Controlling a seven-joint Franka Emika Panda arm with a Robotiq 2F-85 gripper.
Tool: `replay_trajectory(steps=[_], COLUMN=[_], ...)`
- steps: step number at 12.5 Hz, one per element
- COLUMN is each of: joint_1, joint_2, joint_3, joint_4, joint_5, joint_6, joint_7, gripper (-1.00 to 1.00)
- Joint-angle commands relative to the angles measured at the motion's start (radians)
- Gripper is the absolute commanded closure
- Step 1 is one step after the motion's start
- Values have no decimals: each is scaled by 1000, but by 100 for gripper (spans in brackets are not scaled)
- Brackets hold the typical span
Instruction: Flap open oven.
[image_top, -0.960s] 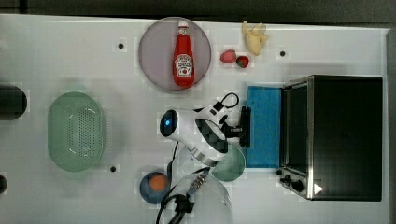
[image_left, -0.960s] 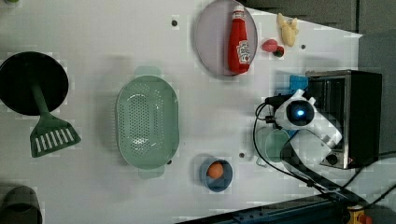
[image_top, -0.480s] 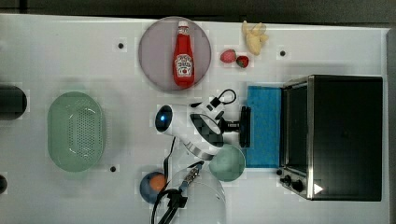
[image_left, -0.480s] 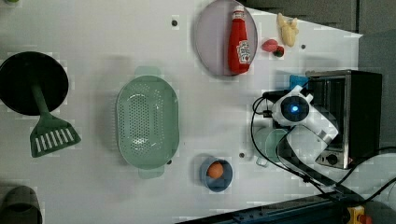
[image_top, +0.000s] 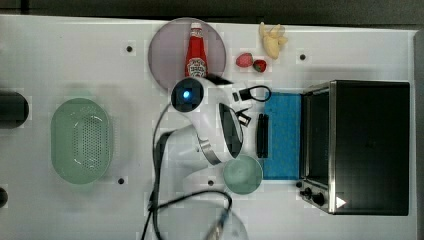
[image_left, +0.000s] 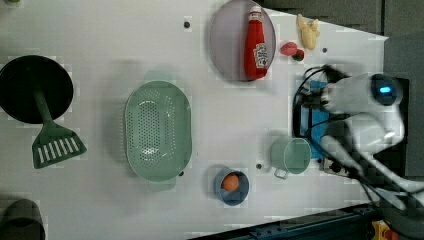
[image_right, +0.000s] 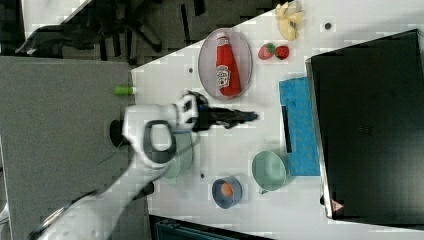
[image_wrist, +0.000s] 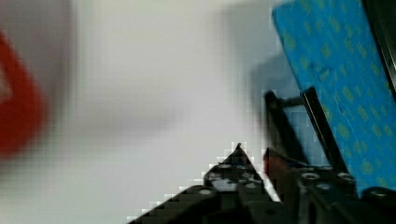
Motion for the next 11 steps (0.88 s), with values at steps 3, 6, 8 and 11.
replay_trajectory(steps=[3,6,8,11], joint_1=[3,-2,-2,-1], joint_2=[-303,-405,-437,-447], joint_3=[-20,-62,-66,-66], joint_4=[116,231,313,372], joint_5=[294,368,370,376], joint_6=[-240,-535,-695,-774], joint_7=[56,55,56,53], gripper=[65,65,65,65])
